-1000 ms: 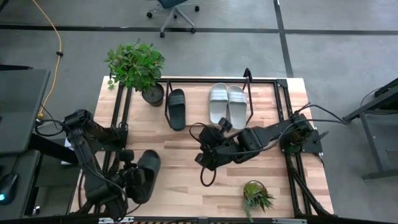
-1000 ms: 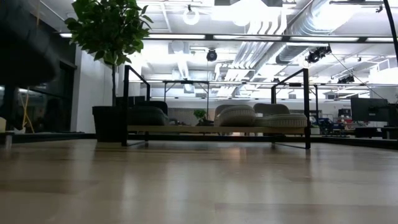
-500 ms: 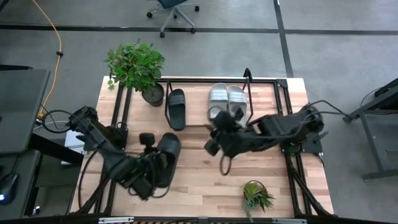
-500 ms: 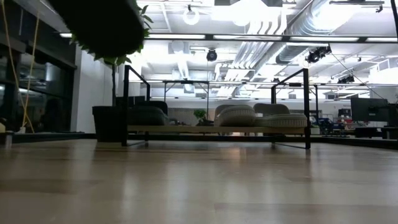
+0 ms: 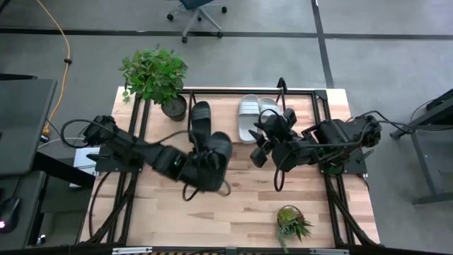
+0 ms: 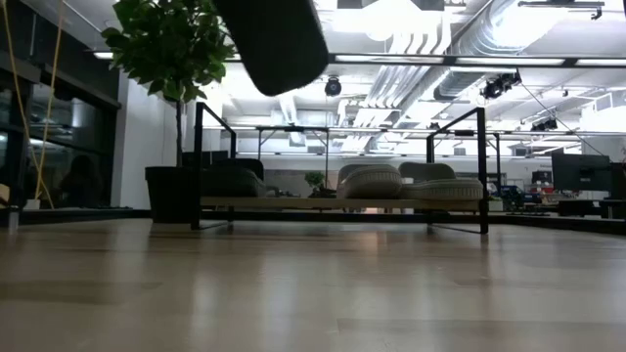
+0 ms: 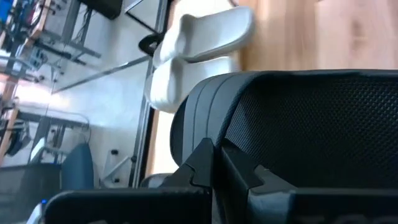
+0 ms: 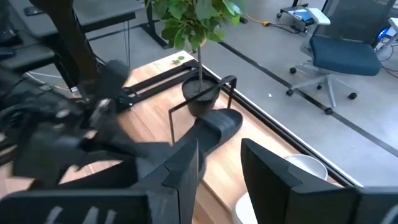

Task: Pick and place slides into the shelf
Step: Put the black slipper on the shelf

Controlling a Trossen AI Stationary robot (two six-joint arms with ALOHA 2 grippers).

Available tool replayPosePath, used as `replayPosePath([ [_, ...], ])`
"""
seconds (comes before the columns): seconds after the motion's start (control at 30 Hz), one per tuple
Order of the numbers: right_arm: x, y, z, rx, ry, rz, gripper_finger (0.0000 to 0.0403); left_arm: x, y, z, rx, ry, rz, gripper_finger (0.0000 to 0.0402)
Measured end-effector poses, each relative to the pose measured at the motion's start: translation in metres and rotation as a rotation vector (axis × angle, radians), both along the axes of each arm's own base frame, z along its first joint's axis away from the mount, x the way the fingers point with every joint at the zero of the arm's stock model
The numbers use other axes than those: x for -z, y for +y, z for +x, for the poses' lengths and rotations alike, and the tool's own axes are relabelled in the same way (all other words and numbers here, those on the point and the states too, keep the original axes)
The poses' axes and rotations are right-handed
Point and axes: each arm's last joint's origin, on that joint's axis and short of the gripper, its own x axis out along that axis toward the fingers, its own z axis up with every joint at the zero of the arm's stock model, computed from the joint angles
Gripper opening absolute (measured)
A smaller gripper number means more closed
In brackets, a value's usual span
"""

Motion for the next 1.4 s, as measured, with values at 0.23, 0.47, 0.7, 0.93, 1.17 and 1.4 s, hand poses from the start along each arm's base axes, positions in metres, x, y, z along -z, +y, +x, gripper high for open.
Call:
replayPosePath([
  [0.23,0.002,-0.003,-0.002,0.015,0.029,-0.024,0.0114,0.002,0.058,0.012,-0.097,0.041,-0.031,0.0003],
  [0.47,0.000,-0.016,-0.001,0.068,0.027,-0.046,0.0114,0.016,0.110,0.023,-0.099,0.102,-0.043,0.0003],
  [0.7,-0.005,-0.037,-0.005,0.142,0.018,-0.047,0.0114,0.036,0.147,0.040,-0.079,0.166,-0.021,0.0003],
  [0.93,-0.006,-0.044,-0.005,0.160,0.020,-0.040,0.0114,0.064,0.174,0.052,-0.087,0.262,-0.014,0.0003],
  [1.17,-0.005,-0.047,-0.005,0.153,0.045,-0.040,0.0114,0.080,0.196,0.054,-0.153,0.284,-0.032,0.0003],
  [1.4,-0.003,-0.050,-0.006,0.136,0.086,-0.036,0.0114,0.080,0.206,0.052,-0.188,0.266,-0.039,0.0003],
])
